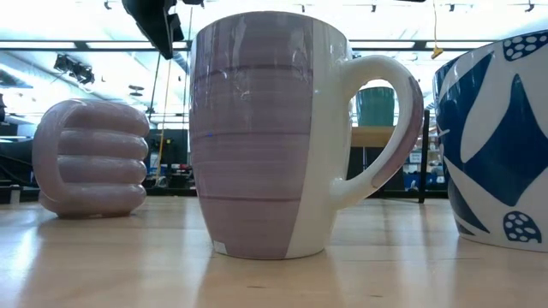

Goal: Place coffee mugs
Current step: Put the blue patterned mug on the shelf

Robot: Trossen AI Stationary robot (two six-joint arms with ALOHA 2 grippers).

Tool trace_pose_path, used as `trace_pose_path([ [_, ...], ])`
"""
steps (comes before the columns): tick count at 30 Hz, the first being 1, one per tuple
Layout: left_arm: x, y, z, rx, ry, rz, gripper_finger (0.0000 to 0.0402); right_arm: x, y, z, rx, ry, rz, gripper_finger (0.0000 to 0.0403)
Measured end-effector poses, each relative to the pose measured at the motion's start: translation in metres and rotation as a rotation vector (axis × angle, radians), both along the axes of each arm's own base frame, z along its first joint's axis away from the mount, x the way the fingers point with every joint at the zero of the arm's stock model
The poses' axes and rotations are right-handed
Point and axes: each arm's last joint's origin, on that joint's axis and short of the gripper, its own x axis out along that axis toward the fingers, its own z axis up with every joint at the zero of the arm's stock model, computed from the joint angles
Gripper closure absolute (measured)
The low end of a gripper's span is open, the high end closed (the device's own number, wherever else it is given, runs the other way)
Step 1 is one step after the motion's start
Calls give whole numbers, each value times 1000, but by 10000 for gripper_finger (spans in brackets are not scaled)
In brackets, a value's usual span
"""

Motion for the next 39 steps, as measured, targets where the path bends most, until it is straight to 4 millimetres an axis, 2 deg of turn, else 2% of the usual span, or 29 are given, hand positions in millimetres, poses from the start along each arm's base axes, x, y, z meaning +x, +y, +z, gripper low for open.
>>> trace_pose_path([
  [8,-10,5,7,-1,-21,13,351,-11,37,-32,40,85,9,264],
  [16,-35,10,39,97,-255,95,351,-4,66,-59,72,167,66,264],
  [22,-55,11,58,160,-388,147,351,-4,81,-75,6,194,86,265],
  [28,-68,11,65,181,-426,169,351,-9,90,-82,-42,222,123,266],
  [36,-69,11,63,184,-408,170,351,-8,96,-76,-99,251,138,266],
  [39,-69,12,63,200,-406,176,351,-7,100,-81,-119,264,159,266],
])
